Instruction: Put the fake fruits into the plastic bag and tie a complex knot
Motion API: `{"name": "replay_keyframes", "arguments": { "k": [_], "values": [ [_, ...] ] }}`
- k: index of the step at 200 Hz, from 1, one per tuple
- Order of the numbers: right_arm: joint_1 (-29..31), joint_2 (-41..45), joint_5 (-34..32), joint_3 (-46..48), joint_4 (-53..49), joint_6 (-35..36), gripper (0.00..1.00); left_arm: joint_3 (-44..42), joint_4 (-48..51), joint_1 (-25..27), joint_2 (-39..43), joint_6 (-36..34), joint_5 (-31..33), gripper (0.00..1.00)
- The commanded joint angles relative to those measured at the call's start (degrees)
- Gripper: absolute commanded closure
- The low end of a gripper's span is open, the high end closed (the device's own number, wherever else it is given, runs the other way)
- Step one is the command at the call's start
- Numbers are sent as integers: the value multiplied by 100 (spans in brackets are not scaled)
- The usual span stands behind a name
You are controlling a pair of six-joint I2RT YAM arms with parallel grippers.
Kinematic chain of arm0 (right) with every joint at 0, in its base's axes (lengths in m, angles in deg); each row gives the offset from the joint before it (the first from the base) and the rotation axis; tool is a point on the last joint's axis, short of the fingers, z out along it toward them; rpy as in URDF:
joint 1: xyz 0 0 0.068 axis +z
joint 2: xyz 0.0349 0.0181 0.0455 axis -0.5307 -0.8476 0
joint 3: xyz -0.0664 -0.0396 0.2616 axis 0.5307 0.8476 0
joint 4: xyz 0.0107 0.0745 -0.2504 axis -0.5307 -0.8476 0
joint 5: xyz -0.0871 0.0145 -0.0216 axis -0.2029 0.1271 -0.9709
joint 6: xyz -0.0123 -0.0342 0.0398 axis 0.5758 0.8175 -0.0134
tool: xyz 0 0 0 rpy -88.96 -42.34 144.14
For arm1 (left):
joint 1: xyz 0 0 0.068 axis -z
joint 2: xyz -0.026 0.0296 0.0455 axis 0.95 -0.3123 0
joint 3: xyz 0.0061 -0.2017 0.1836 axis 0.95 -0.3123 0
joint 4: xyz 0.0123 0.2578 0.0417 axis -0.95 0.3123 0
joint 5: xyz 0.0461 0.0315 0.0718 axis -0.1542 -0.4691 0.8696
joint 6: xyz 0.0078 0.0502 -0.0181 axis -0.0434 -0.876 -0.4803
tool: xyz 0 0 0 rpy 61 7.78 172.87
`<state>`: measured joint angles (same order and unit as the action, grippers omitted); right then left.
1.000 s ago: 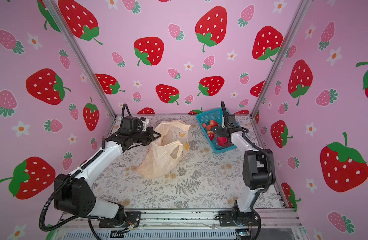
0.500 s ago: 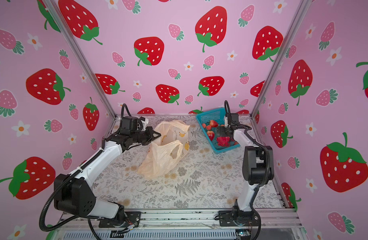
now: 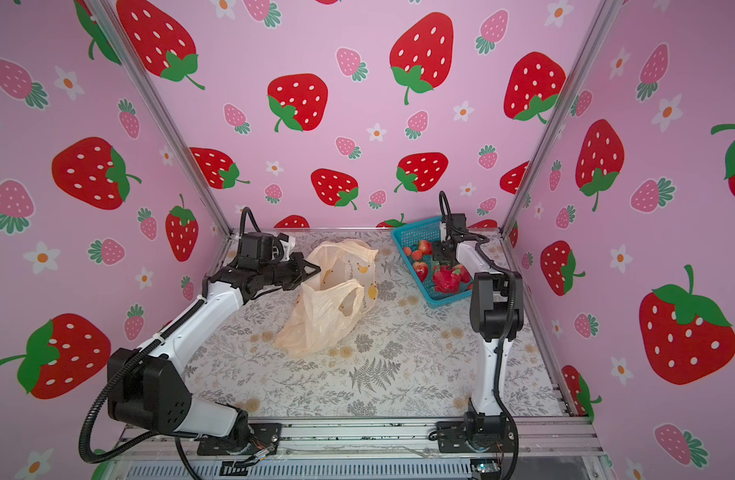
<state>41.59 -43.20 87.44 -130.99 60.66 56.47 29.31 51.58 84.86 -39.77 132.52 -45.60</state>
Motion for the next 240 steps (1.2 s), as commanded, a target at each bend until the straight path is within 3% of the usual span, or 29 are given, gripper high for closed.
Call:
{"name": "replay_keyframes", "arguments": {
  "k": [1,54,133,178,240],
  "values": [
    [110,-318,-109,-421,-419,71,40,-21,-130,-35,-61,75,-106,100],
    [133,-799,139,-942,-589,29,48,-12,-130,-49,-94,99,-159,100],
    [127,-855,496,-887,-615,-43,80,-13,-156,-76,-67,121,-185,100],
    [110,-395,791,-1019,-576,-87,100,-22,-152,-75,-71,131,-189,100],
    [98,1224,886,-135,-117,-225,100,-30,-195,-75,-38,163,-227,100]
  ]
}}
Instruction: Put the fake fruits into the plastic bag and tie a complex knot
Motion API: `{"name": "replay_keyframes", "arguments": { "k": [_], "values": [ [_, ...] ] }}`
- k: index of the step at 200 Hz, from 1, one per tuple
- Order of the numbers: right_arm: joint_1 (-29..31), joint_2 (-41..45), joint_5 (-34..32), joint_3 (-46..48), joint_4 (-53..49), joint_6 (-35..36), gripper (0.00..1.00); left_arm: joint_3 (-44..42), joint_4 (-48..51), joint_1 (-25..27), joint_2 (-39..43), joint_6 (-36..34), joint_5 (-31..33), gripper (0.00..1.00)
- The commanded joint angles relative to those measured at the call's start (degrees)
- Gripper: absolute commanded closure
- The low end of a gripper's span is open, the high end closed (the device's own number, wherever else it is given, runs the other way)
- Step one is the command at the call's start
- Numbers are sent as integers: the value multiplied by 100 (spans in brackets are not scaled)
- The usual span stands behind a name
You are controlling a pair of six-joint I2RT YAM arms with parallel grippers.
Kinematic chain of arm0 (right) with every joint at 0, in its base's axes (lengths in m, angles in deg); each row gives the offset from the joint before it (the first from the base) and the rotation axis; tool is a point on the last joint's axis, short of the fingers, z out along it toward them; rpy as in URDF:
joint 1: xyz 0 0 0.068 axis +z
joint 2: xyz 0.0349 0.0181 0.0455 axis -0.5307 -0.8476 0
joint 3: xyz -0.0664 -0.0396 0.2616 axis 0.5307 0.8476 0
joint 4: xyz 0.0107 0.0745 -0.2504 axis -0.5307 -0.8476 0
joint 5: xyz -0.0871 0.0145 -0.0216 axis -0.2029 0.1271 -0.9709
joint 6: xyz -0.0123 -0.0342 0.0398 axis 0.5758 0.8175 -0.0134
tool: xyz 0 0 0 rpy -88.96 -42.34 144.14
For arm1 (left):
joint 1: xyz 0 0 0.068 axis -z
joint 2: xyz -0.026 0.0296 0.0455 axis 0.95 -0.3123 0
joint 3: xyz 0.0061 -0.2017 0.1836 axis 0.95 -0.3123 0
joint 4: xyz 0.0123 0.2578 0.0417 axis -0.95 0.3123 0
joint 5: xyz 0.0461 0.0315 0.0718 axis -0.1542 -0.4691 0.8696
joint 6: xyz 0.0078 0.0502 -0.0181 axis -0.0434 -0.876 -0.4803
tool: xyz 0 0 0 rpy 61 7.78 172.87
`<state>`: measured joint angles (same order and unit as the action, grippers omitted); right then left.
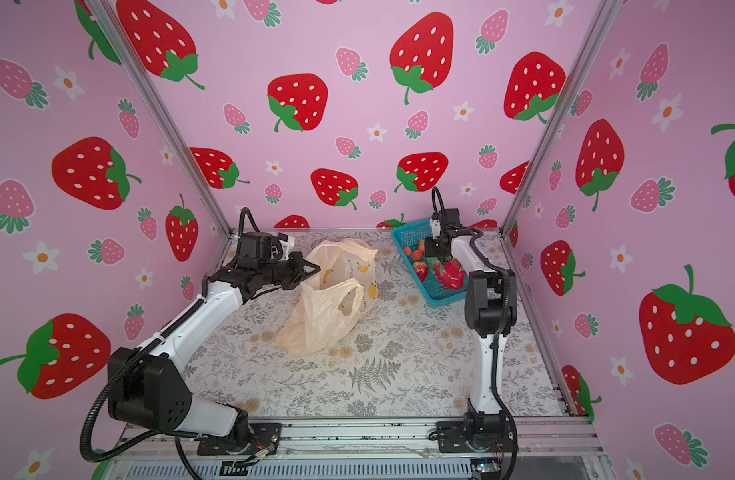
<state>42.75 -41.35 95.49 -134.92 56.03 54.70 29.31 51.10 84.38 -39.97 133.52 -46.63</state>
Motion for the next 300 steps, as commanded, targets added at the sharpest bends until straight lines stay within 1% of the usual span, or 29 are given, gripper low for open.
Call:
{"name": "replay_keyframes", "arguments": {
  "k": [1,28,66,101,132,165,179,221,245,268,285,300],
  "values": [
    [-17,1069,85,281,357,-54,100,-30,-150,-27,-22,63,-125,100],
    [-16,1945,129,849,675,-205,100,-45,-185,-27,-8,91,-161,100],
    [143,3284,599,1979,1342,-603,100,-35,-203,-27,-8,109,-210,100],
    [667,4417,1114,3326,2307,-866,100,-30,-262,-19,-34,169,-350,100],
    [1404,4982,1574,4341,3203,-714,100,3,-269,21,-33,163,-423,100],
    [2034,5053,1864,4850,3695,-197,100,63,-206,64,-83,111,-469,100],
    [2265,4999,1869,4971,3882,22,100,100,-141,92,-113,59,-477,100],
    [2692,4625,2066,4804,4419,281,100,202,-23,181,-189,-147,-530,100],
    [2813,4459,2247,4733,4969,250,100,266,42,248,-218,-323,-545,100],
    [2863,4332,2424,4654,5456,55,100,285,75,352,-190,-524,-510,100],
    [2898,4268,2473,4694,5880,-183,100,304,111,433,-166,-653,-457,100],
    [2914,4231,2387,4923,6468,-479,100,304,64,463,-166,-589,-518,100]
  ]
}}
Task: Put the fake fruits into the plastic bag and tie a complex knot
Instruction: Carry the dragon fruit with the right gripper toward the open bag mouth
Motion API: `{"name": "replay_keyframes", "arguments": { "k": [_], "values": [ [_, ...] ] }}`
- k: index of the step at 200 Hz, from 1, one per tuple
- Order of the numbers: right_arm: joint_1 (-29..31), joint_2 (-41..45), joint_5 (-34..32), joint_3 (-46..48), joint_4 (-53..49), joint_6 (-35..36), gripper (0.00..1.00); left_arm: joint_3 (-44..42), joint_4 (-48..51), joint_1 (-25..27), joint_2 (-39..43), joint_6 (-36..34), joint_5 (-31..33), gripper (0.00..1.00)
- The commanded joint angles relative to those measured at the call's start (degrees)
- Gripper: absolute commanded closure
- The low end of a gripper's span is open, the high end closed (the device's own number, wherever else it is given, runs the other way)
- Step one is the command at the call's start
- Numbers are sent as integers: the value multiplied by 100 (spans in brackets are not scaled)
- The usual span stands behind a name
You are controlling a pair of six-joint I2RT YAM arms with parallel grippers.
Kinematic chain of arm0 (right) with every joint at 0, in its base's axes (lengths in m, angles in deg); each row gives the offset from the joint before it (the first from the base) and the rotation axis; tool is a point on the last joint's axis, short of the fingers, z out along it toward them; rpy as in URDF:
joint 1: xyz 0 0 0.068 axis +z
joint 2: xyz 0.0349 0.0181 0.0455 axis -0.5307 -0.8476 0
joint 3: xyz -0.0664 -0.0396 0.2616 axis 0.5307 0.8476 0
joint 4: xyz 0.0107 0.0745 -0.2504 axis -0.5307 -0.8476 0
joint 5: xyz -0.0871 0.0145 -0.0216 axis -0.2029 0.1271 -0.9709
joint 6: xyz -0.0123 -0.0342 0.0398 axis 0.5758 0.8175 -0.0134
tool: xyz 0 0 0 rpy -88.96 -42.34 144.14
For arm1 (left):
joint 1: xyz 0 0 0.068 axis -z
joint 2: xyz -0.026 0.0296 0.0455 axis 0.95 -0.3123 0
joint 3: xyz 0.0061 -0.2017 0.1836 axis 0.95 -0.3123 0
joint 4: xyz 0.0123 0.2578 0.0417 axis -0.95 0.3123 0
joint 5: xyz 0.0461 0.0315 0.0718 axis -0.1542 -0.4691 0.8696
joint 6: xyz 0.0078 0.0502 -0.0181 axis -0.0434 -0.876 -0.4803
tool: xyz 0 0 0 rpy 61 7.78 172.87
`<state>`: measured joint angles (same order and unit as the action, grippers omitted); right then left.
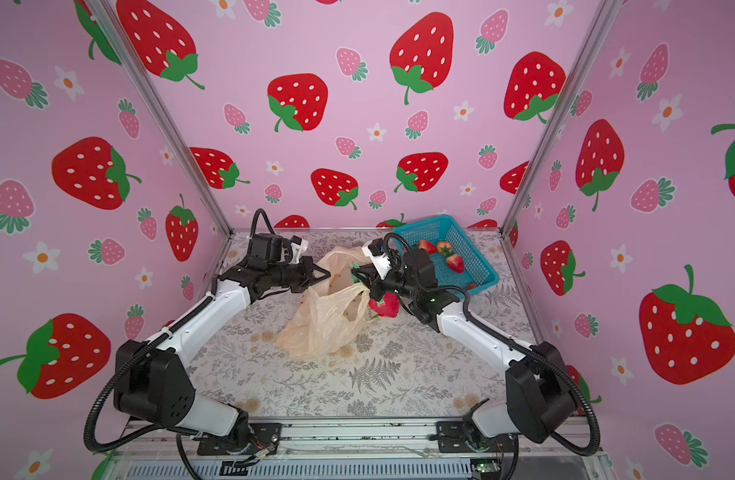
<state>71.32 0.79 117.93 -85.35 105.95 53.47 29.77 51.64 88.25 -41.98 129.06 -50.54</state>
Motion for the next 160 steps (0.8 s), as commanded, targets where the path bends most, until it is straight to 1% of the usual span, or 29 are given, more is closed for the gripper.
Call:
{"name": "replay_keyframes", "arguments": {
  "k": [1,16,34,68,100,128,139,160],
  "values": [
    [61,16,132,-15,1519,-376,100,258,2,73,39,-137,-133,100],
    [72,-24,-50,261,2108,-620,100,216,-177,69,33,72,-306,100],
    [75,-72,-232,520,2673,-752,100,111,-449,93,37,322,-483,100],
    [73,-233,-541,812,3366,-487,100,73,-613,174,13,455,-669,100],
    [93,-584,-605,1154,4640,-1147,100,28,-802,239,-8,607,-833,100],
    [94,-779,-1025,1385,5322,-1163,100,38,-809,296,-18,551,-834,100],
    [82,-824,-976,1214,5269,-981,100,40,-774,300,-26,476,-794,100],
    [95,-855,-579,625,4513,-429,100,100,-590,302,-75,308,-688,100]
  ]
}}
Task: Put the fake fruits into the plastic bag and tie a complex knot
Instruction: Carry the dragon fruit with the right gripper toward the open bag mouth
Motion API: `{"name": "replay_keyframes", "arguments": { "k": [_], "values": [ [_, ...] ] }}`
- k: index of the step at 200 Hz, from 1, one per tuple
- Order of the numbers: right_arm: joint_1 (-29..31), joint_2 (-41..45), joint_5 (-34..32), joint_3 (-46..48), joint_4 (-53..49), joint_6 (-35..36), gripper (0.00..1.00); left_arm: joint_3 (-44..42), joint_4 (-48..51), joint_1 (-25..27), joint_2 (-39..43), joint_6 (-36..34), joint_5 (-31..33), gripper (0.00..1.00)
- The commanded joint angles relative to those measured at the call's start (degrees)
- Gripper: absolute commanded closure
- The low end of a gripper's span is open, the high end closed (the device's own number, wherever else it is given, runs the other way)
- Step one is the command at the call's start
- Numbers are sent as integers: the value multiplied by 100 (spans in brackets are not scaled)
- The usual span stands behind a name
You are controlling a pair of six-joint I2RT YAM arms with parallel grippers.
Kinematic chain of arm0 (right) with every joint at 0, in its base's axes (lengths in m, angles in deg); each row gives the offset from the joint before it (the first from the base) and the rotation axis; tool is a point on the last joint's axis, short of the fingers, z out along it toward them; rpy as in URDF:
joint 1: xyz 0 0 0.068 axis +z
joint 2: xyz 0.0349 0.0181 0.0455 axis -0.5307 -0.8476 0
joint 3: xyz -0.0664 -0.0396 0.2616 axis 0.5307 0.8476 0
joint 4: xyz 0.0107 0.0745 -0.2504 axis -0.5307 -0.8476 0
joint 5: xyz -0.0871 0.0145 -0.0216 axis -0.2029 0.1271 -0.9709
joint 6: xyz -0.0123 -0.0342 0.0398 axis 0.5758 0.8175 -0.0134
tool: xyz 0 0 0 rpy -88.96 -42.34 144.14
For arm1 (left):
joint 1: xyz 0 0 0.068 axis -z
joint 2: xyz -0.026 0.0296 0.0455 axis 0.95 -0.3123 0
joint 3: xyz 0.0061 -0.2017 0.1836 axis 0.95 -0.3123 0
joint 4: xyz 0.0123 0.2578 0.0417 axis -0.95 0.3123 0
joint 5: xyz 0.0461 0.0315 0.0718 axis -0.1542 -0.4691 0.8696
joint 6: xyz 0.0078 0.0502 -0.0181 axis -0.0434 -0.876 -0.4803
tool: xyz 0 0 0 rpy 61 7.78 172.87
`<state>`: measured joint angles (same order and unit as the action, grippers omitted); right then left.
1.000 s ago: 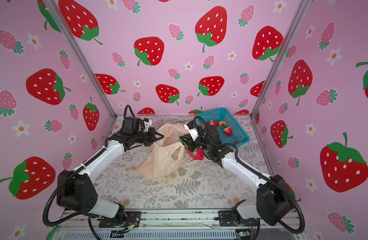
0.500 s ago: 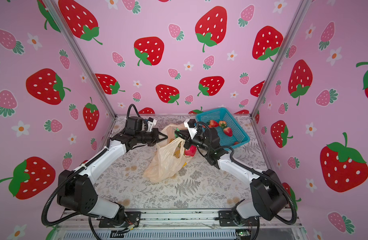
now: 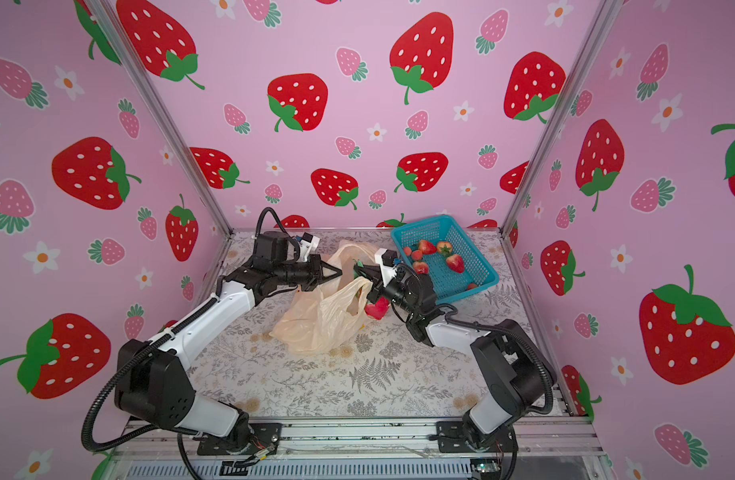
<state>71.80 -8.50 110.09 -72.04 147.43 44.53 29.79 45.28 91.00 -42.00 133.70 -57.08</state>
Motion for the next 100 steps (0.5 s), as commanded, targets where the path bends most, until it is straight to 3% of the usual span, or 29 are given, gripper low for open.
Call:
{"name": "replay_keyframes", "arguments": {
  "k": [1,49,77,100],
  "values": [
    [44,74,217,-727,344,487,100,102,58,24,-75,-168,-33,100],
    [-82,320,1034,-1011,-929,1673,100,229,324,23,-210,-521,10,100],
    [-320,287,1757,-1283,-1505,1795,100,273,349,22,-257,-659,-104,100],
    [-485,220,1959,-1396,-1523,1718,100,357,453,16,-327,-775,-248,100]
  ]
}}
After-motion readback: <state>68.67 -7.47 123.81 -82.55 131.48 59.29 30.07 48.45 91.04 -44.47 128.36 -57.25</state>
